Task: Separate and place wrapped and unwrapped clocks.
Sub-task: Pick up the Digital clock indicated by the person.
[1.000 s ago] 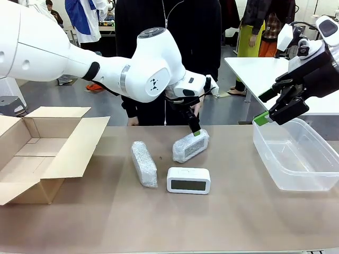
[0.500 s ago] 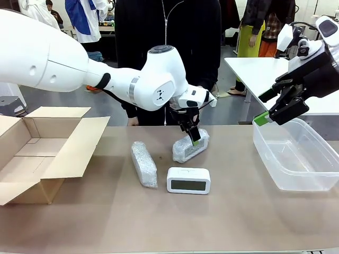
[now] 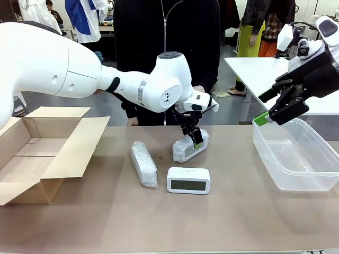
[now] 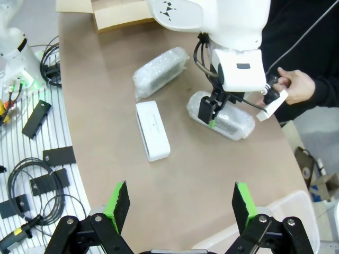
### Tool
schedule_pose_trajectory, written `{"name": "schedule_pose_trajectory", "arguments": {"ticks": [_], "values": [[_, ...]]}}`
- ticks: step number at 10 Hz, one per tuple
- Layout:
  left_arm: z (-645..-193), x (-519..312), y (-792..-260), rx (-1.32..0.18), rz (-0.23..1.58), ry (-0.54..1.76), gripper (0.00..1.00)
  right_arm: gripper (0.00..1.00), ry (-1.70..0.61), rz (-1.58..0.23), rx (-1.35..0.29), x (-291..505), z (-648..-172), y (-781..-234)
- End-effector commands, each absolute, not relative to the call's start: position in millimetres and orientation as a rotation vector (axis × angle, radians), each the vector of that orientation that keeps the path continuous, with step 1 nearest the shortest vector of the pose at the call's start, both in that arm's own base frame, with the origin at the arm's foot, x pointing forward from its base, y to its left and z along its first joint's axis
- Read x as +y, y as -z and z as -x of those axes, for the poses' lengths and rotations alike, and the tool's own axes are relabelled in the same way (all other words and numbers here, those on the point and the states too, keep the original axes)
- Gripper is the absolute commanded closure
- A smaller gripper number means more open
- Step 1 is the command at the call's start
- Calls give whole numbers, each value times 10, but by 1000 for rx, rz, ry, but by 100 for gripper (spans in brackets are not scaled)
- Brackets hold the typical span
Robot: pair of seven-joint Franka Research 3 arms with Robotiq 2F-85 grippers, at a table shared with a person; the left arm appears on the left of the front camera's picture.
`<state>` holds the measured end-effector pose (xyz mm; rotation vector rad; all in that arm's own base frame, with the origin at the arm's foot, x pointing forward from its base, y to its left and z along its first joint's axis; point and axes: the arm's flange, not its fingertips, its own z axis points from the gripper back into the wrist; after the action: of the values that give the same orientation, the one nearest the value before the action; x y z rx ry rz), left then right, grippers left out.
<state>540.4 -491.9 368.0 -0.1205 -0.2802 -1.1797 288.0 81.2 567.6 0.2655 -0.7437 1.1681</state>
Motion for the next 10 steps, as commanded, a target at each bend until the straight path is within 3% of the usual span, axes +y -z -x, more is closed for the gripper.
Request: {"name": "schedule_pose_trajectory", "arguments": {"ticks": [1, 6, 7, 8, 9, 10], "values": [[-5499, -5026, -3654, -280, 57, 1147, 0, 0, -1163, -295, -741, 828, -2879, -5669], [-5636, -5017, -3453, -228, 56, 1121, 0, 0, -1163, -295, -741, 828, -2879, -5669], [-5639, -5006, -3452, -234, 54, 1118, 20, 0, -1163, -295, -741, 828, -2879, -5669], [-5637, -4996, -3466, -230, 54, 1112, 20, 0, -1163, -295, -741, 828, -2879, -5669], [-5639, -4985, -3471, -226, 51, 1110, 40, 0, -1163, -295, -741, 828, -2879, -5669], [-5638, -4978, -3476, -226, 57, 1111, 24, 0, -1163, -295, -741, 828, -2879, -5669]]}}
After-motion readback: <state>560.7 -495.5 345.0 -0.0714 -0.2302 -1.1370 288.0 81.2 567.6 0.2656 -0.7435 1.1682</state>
